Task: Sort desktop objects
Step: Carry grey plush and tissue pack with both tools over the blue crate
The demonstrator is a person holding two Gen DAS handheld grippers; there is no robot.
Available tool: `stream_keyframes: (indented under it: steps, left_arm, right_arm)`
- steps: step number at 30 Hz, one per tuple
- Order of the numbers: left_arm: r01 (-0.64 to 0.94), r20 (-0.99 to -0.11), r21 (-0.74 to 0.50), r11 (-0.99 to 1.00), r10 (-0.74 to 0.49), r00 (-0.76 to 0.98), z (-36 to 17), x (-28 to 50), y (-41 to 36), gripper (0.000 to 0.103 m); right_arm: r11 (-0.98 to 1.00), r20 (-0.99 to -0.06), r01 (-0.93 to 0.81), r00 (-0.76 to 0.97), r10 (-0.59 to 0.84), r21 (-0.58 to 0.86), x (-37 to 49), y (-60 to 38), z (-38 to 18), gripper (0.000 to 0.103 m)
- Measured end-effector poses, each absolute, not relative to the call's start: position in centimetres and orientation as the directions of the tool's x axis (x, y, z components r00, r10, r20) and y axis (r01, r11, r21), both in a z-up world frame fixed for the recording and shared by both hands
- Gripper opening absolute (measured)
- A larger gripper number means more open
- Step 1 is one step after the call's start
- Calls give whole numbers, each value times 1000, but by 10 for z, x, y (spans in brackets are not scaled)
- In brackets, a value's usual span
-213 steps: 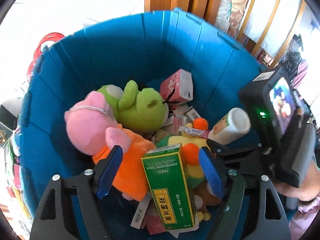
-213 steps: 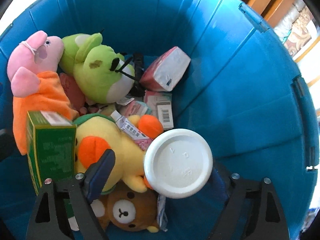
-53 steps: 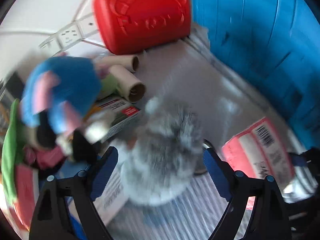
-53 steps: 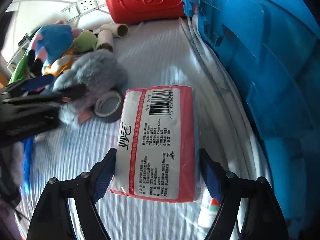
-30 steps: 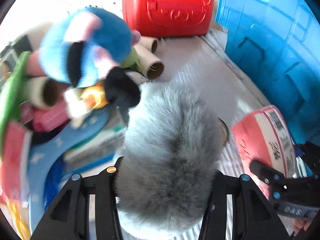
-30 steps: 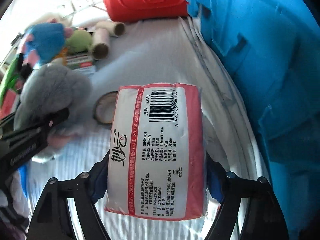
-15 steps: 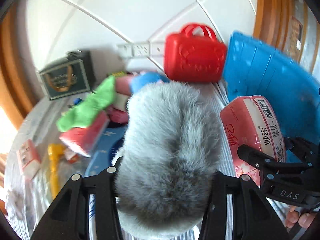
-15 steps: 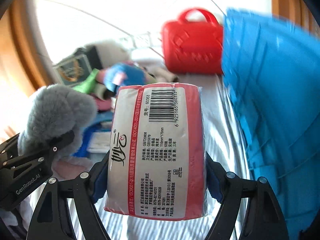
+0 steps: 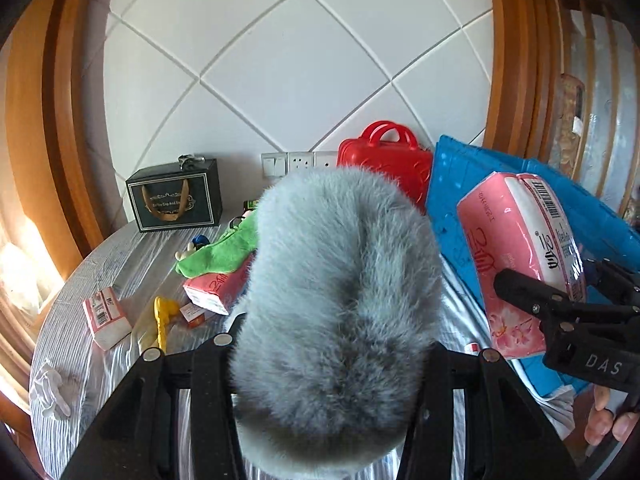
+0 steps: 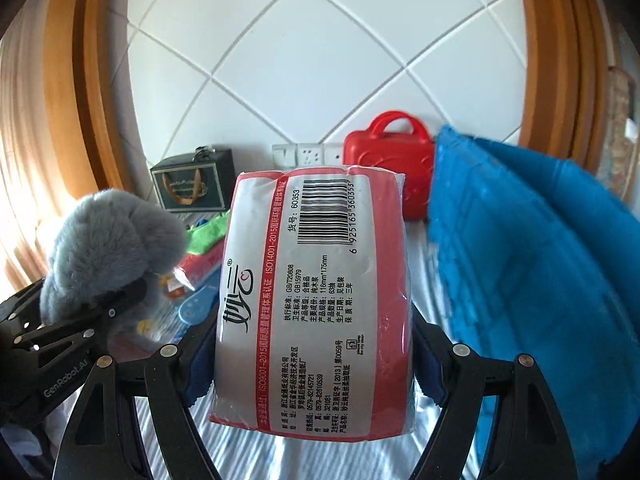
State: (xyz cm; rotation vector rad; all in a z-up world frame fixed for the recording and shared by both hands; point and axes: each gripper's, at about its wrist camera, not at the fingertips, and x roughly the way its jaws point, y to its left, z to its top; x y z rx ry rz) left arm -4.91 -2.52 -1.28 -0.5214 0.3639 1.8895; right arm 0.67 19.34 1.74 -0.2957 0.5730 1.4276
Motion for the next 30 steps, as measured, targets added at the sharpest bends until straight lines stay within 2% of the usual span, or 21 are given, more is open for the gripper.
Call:
stream_keyframes:
  steps: [7,15,24,30]
  left_arm:
    - [-962,-442,-22,-271,866,-234,26,-14,-38,45]
    - [-995,-377,-34,-94,923,-75,77,52,-2,45]
    - [-996,-376,-61,71,922,89,158,166,125,45]
    - [-996,-469,-78,45,880,77,169,223,253,46]
  right_arm:
    - [194,-474,-972,110,873,132,19,139,57,80]
    - [326,-393,-934,248,885,146,98,99,101,80]
    - [425,-333,-903,383,862,59,255,90,139,80]
    - [475,-369,-880,440,819,4,370,123,142,80]
